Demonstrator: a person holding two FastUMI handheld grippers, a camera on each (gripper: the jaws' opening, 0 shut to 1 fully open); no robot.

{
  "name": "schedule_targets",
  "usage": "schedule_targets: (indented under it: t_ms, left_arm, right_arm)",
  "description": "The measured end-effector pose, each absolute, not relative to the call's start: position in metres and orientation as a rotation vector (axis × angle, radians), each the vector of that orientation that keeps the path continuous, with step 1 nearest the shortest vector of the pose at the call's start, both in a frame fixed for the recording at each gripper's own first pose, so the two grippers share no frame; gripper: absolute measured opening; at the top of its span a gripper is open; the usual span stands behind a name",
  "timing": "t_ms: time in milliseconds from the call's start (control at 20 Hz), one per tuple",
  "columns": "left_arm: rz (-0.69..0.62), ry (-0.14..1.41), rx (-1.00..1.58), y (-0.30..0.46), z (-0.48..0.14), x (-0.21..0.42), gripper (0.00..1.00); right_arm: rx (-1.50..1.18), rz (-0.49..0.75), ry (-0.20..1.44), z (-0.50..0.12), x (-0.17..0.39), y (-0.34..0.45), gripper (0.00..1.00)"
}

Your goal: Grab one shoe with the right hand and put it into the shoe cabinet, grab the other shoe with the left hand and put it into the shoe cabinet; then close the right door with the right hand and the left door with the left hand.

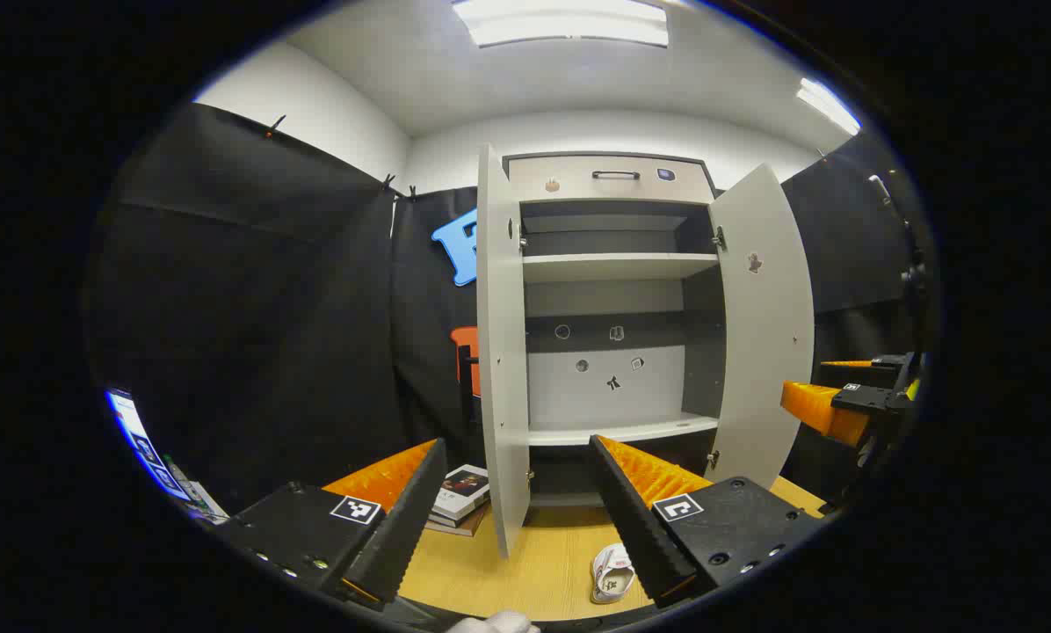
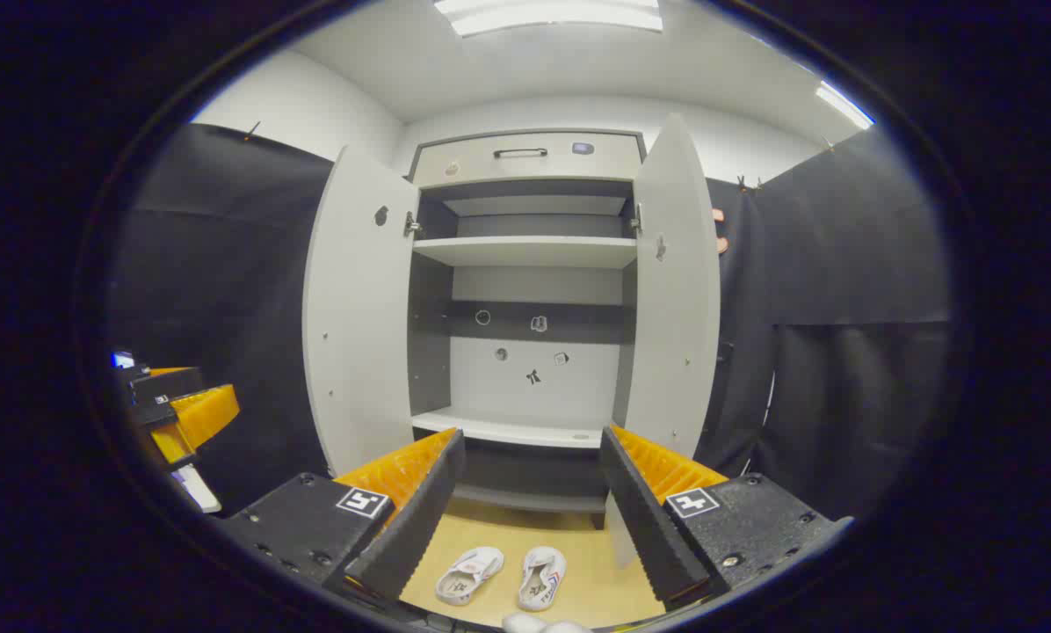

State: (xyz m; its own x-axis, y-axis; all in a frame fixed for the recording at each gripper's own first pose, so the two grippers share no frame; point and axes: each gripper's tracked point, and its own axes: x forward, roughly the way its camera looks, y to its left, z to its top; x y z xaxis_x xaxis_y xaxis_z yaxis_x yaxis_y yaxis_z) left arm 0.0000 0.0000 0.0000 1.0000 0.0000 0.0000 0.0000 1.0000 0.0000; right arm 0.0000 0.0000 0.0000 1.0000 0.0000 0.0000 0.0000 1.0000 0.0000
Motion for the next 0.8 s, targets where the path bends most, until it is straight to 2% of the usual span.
schedule_targets:
  t_ms: [350, 400, 450, 800]
  left_arm:
    - [-0.001, 0.000, -0.001, -0.0002, -0.0014, 0.0001, 0.96]
    - [-0.002, 0.000, -0.004, -0.0004, -0.0013, -0.0012, 1.00]
    - [-0.004, -0.001, -0.006, -0.0011, -0.0010, -0.0011, 0.96]
    - [-0.018, 0.000, -0.013, -0.0033, -0.0023, -0.0017, 0.96]
  right_arm:
    - [0.005, -0.032, -0.013, 0.0005, -0.0049, -0.0043, 1.00]
    - [0.008, -0.032, -0.010, -0.0010, -0.0050, -0.0043, 0.99]
    - [0.008, -0.034, -0.004, -0.0023, -0.0046, -0.0048, 0.99]
    - [0.008, -0.043, -0.005, -0.0039, -0.0077, -0.0037, 0.99]
